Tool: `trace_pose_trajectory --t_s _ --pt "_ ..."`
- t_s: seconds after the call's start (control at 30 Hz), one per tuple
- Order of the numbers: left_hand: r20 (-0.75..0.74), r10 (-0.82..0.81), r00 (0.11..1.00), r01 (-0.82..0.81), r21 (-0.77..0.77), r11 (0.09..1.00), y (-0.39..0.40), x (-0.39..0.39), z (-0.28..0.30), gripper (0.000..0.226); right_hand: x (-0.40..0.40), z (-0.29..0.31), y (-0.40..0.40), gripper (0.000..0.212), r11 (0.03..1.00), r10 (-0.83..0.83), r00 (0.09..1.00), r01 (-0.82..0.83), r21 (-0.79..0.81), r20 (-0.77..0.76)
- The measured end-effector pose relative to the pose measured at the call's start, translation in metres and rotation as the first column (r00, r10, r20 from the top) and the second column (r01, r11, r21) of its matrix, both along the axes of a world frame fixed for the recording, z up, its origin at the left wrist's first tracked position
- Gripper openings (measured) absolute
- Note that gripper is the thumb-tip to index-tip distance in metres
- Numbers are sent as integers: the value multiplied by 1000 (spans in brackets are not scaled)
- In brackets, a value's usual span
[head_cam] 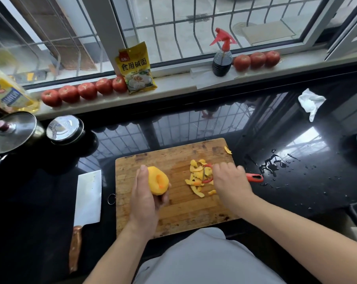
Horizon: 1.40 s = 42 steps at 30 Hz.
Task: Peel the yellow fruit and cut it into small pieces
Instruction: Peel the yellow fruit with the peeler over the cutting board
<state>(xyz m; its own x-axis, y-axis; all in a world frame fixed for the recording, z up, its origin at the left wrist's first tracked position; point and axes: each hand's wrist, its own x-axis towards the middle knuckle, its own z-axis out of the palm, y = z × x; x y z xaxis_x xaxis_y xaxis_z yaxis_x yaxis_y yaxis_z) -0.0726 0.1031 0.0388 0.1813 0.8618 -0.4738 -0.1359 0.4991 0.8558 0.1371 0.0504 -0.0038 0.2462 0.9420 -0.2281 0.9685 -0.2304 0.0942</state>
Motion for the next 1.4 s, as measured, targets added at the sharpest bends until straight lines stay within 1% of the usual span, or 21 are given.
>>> trace_pose_trajectory --t_s 0.03,0.1,0.17,0.2,0.27,0.33,0.4,0.5,0.63,0.73,0.9,0.97,1.03,1.07,1.1,1.13,1.17,1.2,1.23,1.33,1.4 --pt "21 -19 1000 20 -52 998 0 1 2 62 3 0 4 22 1000 -17 1000 17 1 14" --pt "48 -65 997 72 -156 985 -2 3 4 61 1 5 11 20 998 17 1000 -16 59 -12" --pt "48 -102 994 110 -232 966 -2 4 2 63 -8 13 13 13 970 153 985 -135 201 -79" --pt "51 -123 991 132 -268 954 -2 4 2 62 -13 19 11 10 934 248 963 -209 290 -104" --pt "89 -175 981 194 -314 929 -1 4 2 58 -24 31 6 10 828 434 897 -359 432 -87" --pt "121 -241 963 268 -331 905 0 3 4 55 -31 40 4 13 741 553 833 -472 479 -35" --pt "109 -300 948 319 -342 884 -1 2 5 54 -37 49 5 16 697 616 788 -546 465 3" --pt "113 -336 935 354 -350 867 -4 5 10 57 -39 55 9 21 669 625 778 -580 465 70" --pt "140 -306 942 336 -378 863 -8 7 11 62 -38 50 10 23 701 540 835 -514 494 101" --pt "127 -279 952 307 -405 861 -11 8 10 63 -37 49 6 28 693 523 844 -500 520 115" --pt "84 -293 952 299 -446 844 -9 10 13 59 -39 57 3 18 650 551 822 -532 543 146" --pt "83 -271 959 277 -473 837 -7 10 13 54 -36 58 7 17 648 559 821 -518 559 113" --pt "88 -217 972 231 -500 834 -4 9 11 49 -26 52 16 14 701 510 860 -430 569 22" --pt "90 -181 979 202 -517 832 -3 7 8 47 -19 43 21 12 769 455 890 -381 514 -20" --pt "92 -149 985 174 -536 826 -2 6 4 45 -10 33 24 12 870 370 928 -331 366 -39" --pt "91 -120 989 150 -556 817 -2 4 -1 44 -3 22 26 16 958 251 968 -246 147 -16" --pt "85 -98 992 129 -571 811 -2 1 -5 44 3 11 23 20 989 139 990 -137 -56 18" --pt "76 -86 993 114 -579 807 -2 -2 -8 45 6 1 18 21 981 66 997 -59 -185 33" --pt "66 -85 994 108 -584 805 -2 -5 -11 46 10 -9 10 20 976 18 999 -12 -216 27" --pt "42 -55 998 69 -590 804 -2 -11 -20 51 17 -26 -4 19 984 -44 999 38 -174 -30" --pt "38 -19 999 38 -607 794 -2 -14 -25 53 23 -33 -10 17 987 -116 987 102 -125 -114"
